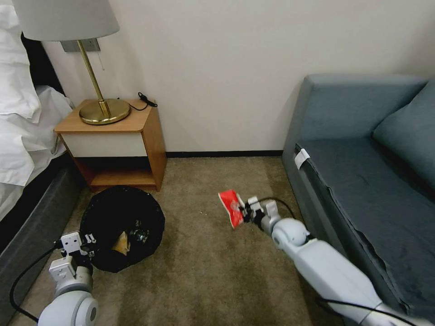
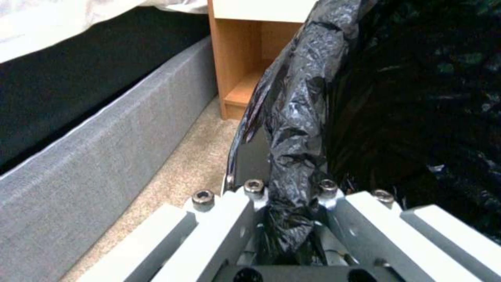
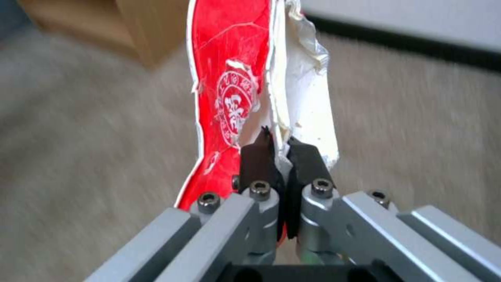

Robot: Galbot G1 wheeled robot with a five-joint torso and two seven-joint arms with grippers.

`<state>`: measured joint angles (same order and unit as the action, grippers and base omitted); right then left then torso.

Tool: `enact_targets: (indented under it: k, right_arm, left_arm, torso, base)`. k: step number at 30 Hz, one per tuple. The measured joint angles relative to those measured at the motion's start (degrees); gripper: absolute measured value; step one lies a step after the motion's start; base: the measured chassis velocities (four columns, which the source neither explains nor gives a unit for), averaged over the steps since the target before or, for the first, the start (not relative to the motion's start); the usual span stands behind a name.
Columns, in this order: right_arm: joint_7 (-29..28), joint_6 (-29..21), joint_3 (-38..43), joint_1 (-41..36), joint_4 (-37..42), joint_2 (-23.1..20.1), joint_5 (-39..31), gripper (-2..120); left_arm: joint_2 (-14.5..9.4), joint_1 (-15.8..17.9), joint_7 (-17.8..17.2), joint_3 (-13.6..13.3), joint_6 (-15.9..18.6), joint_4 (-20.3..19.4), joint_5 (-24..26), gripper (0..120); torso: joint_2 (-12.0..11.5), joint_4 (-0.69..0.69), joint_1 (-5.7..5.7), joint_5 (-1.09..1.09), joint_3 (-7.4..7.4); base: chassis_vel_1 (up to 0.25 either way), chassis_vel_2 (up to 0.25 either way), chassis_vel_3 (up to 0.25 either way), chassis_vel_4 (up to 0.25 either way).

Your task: Pick up the trash bin, then pick up the garbage on the floor and place it into the trash bin.

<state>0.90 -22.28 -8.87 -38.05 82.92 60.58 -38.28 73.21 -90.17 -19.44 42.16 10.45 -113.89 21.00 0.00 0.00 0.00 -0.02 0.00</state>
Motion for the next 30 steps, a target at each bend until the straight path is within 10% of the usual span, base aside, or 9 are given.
enact_targets:
  k: [14,30]
  right_arm:
    - [-0.74,-2.55,-10.85,8.61,13.69,4.32,-15.54,0]
    - [-0.1,0.31,-21.79,9.63,4.86,15.19,-10.58,0]
  left_arm:
    - [0.85,1.04,-0.07,-1.36,0.1,0.36,-0.78,2]
    - [1.06,1.73,-0.08,-0.63,0.46,1.67,0.05,2]
  torso:
    - [0.0,0.0,0.0,0.02,0.0]
    - [0.0,0.0,0.0,0.01,0.0]
  base:
    - [0.0,0.0,0.0,0.0]
    - [0.0,0.0,0.0,0.0]
